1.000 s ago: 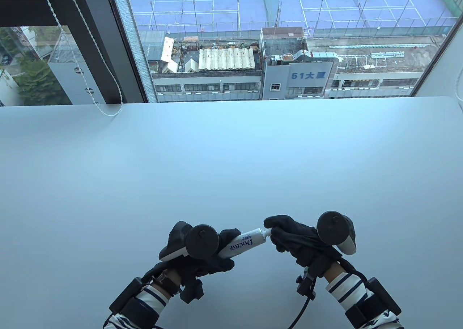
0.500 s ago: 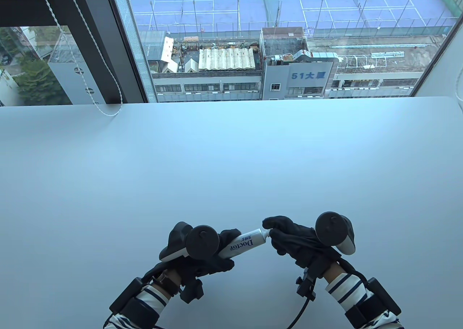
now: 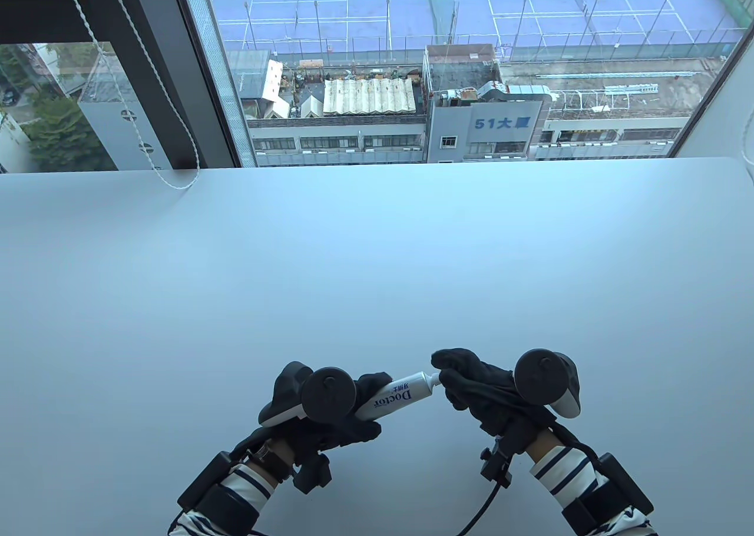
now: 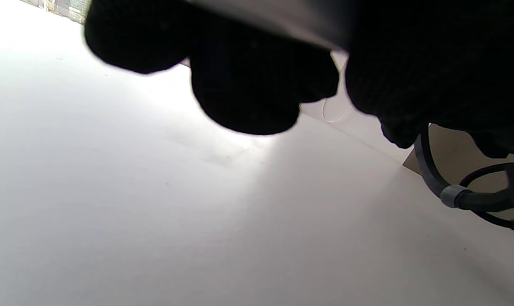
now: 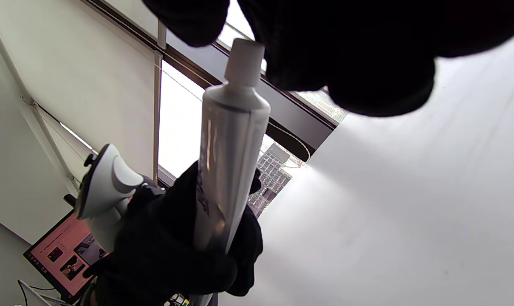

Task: Screw tube cap onto toothpaste tube (Screw with right hand)

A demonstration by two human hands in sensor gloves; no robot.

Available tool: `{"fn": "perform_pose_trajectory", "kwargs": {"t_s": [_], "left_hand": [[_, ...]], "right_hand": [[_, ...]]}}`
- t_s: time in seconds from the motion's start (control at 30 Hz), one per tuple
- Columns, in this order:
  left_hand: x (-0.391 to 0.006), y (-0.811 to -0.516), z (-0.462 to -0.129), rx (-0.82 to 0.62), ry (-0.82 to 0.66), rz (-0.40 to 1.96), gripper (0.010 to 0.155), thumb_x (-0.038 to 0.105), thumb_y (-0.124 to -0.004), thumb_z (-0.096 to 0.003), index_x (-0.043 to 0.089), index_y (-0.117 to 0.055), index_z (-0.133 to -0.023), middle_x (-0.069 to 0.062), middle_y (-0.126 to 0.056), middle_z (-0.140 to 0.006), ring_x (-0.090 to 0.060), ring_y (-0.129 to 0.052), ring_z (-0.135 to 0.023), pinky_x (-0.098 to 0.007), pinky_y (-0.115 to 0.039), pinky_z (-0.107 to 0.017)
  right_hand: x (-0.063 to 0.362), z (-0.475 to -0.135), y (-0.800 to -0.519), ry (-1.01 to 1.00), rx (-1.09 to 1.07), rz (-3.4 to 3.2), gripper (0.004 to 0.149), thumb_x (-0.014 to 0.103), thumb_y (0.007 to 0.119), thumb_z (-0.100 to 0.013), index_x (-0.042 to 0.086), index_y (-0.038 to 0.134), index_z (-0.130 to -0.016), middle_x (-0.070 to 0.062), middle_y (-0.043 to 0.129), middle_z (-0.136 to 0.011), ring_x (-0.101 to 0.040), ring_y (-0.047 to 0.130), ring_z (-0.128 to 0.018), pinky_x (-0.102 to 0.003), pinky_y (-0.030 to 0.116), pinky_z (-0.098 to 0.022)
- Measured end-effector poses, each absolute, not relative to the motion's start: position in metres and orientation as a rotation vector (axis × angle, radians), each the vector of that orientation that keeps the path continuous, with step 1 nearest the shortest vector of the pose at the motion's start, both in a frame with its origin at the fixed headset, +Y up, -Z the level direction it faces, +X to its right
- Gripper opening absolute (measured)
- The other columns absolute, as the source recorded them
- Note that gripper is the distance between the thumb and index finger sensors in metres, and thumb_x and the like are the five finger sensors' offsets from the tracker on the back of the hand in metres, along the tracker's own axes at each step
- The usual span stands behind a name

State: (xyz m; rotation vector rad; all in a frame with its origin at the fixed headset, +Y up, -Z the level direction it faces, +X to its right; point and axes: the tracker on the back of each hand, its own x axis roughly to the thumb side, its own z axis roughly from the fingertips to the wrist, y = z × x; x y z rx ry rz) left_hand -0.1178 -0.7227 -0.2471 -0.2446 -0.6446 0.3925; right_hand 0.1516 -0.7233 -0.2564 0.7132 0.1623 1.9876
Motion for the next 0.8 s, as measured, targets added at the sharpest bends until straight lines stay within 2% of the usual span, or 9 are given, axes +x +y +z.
{"fn": "perform_pose_trajectory", "kwargs": {"t_s": [0.1, 0.2, 0.3, 0.37, 0.43, 0.47, 0.57, 0.7, 0.8], "left_hand": [[-0.1169, -0.7226, -0.2467, -0.241, -0.65, 0.388, 0.081, 0.073, -0.078, -0.0314, 0.038, -0.049, -0.098, -0.013, -0.084, -0.08, -0.03, -0.094, -0.057, -0.046, -0.078, -0.048], [-0.1169, -0.723, -0.2466, -0.245, -0.652, 0.391, 0.081, 0.073, -0.078, -0.0314, 0.038, -0.049, -0.098, -0.013, -0.084, -0.08, -0.03, -0.094, -0.057, -0.046, -0.078, -0.048], [-0.1171, -0.723, -0.2468, -0.247, -0.651, 0.39, 0.081, 0.073, -0.078, -0.0313, 0.038, -0.049, -0.098, -0.013, -0.084, -0.08, -0.03, -0.094, -0.057, -0.046, -0.078, -0.048], [-0.1171, -0.723, -0.2468, -0.245, -0.649, 0.391, 0.081, 0.073, -0.078, -0.0314, 0.038, -0.049, -0.098, -0.013, -0.083, -0.08, -0.03, -0.094, -0.057, -0.046, -0.078, -0.048], [-0.1177, -0.723, -0.247, -0.246, -0.647, 0.389, 0.081, 0.073, -0.078, -0.0314, 0.038, -0.049, -0.098, -0.013, -0.083, -0.08, -0.03, -0.094, -0.057, -0.046, -0.078, -0.048], [-0.118, -0.723, -0.2471, -0.244, -0.645, 0.39, 0.081, 0.073, -0.078, -0.0313, 0.038, -0.049, -0.098, -0.013, -0.084, -0.08, -0.03, -0.094, -0.057, -0.046, -0.078, -0.048], [-0.1184, -0.723, -0.2474, -0.245, -0.642, 0.39, 0.081, 0.072, -0.079, -0.0313, 0.038, -0.049, -0.098, -0.013, -0.083, -0.08, -0.03, -0.094, -0.057, -0.046, -0.078, -0.048], [-0.118, -0.7224, -0.2471, -0.243, -0.647, 0.399, 0.081, 0.072, -0.079, -0.0313, 0.038, -0.049, -0.098, -0.013, -0.083, -0.08, -0.03, -0.094, -0.057, -0.046, -0.078, -0.048], [-0.1164, -0.7219, -0.246, -0.235, -0.653, 0.384, 0.081, 0.072, -0.079, -0.0311, 0.038, -0.049, -0.098, -0.012, -0.083, -0.08, -0.03, -0.094, -0.057, -0.046, -0.078, -0.049]], "right_hand": [[0.1505, -0.2563, -0.723, 0.14, 0.711, 1.972, 0.045, 0.02, 0.058, -0.064, -0.012, 0.063, -0.095, -0.021, 0.086, -0.052, -0.04, 0.088, -0.041, -0.06, 0.072, -0.032], [0.1511, -0.2571, -0.7238, 0.136, 0.694, 2.009, 0.043, 0.02, 0.057, -0.064, -0.013, 0.066, -0.09, -0.019, 0.087, -0.048, -0.038, 0.088, -0.037, -0.059, 0.073, -0.03], [0.1538, -0.2574, -0.7236, 0.101, 0.628, 2.056, 0.045, 0.028, 0.058, -0.065, -0.011, 0.076, -0.078, -0.015, 0.089, -0.036, -0.036, 0.09, -0.029, -0.058, 0.074, -0.025], [0.1563, -0.2574, -0.7233, 0.08, 0.613, 2.061, 0.056, 0.038, 0.056, -0.063, -0.011, 0.081, -0.073, -0.014, 0.089, -0.03, -0.036, 0.091, -0.027, -0.059, 0.074, -0.024], [0.1579, -0.2573, -0.7239, 0.076, 0.606, 2.038, 0.064, 0.044, 0.054, -0.063, -0.013, 0.079, -0.077, -0.017, 0.09, -0.035, -0.039, 0.091, -0.032, -0.06, 0.073, -0.027], [0.1576, -0.2578, -0.7243, 0.097, 0.626, 2.015, 0.067, 0.045, 0.054, -0.063, -0.015, 0.073, -0.084, -0.021, 0.09, -0.043, -0.043, 0.09, -0.038, -0.062, 0.072, -0.03], [0.1537, -0.2593, -0.7247, 0.193, 0.716, 1.952, 0.059, 0.034, 0.06, -0.065, -0.012, 0.058, -0.103, -0.027, 0.085, -0.064, -0.048, 0.085, -0.054, -0.064, 0.069, -0.037], [0.1494, -0.2583, -0.725, 0.209, 0.743, 1.946, 0.046, 0.021, 0.06, -0.064, -0.01, 0.061, -0.099, -0.025, 0.084, -0.063, -0.046, 0.085, -0.053, -0.062, 0.07, -0.037], [0.1479, -0.2567, -0.7251, 0.18, 0.705, 1.99, 0.045, 0.023, 0.058, -0.064, -0.012, 0.068, -0.091, -0.021, 0.086, -0.054, -0.042, 0.088, -0.045, -0.061, 0.072, -0.033]]}}
